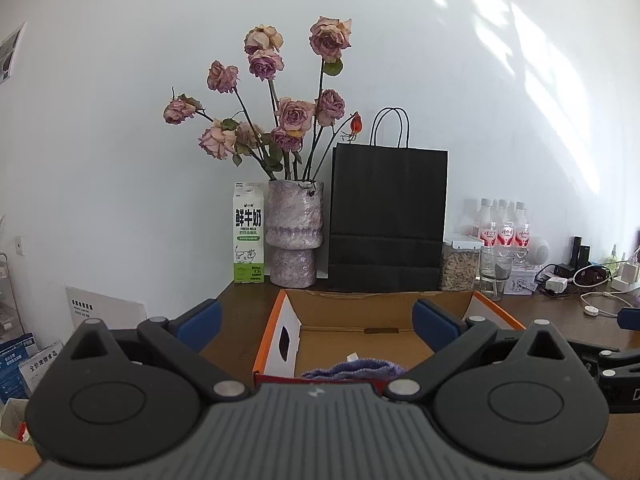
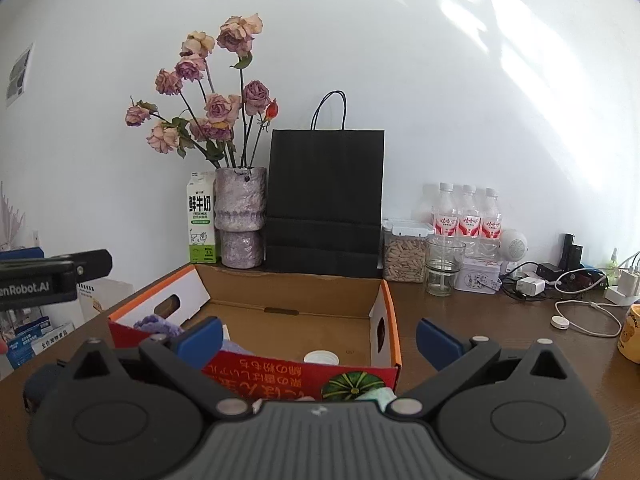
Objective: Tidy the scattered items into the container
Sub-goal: 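Move both tools back from the box toward the scattered items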
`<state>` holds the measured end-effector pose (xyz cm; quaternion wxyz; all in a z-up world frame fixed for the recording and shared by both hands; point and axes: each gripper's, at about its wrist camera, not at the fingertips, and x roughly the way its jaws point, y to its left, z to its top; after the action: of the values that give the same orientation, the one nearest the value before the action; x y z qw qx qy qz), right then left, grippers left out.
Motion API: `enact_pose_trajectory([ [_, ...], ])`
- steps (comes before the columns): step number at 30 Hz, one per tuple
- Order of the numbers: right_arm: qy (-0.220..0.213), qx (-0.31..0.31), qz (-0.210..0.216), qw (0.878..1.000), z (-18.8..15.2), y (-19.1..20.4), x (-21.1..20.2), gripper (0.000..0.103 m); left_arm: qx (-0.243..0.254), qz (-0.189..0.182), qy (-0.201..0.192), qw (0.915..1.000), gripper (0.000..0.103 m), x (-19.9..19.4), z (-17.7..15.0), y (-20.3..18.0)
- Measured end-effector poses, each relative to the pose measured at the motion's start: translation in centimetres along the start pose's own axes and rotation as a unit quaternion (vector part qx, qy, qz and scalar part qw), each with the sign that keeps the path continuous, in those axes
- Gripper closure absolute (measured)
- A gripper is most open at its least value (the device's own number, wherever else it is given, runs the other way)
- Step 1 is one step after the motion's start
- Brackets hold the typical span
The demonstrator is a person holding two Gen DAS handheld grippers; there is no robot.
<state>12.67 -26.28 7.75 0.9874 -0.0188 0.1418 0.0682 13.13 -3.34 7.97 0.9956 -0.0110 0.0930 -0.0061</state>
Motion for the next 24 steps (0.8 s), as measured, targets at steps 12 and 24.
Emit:
enact_pose_trajectory([
  [12, 0.043, -0.014, 0.004, 0.999, -3.8, -0.5, -2.8, 0.0, 0.016, 0.008, 0.035, 0.9992, 0.0, -2.8, -3.0, 2.2],
  [24, 0.109, -0.016, 0.009, 0.994, -8.0, -0.5, -2.8, 0.0, 0.007, 0.01, 0.077, 0.997, 0.0, -4.0, -6.8, 4.1],
])
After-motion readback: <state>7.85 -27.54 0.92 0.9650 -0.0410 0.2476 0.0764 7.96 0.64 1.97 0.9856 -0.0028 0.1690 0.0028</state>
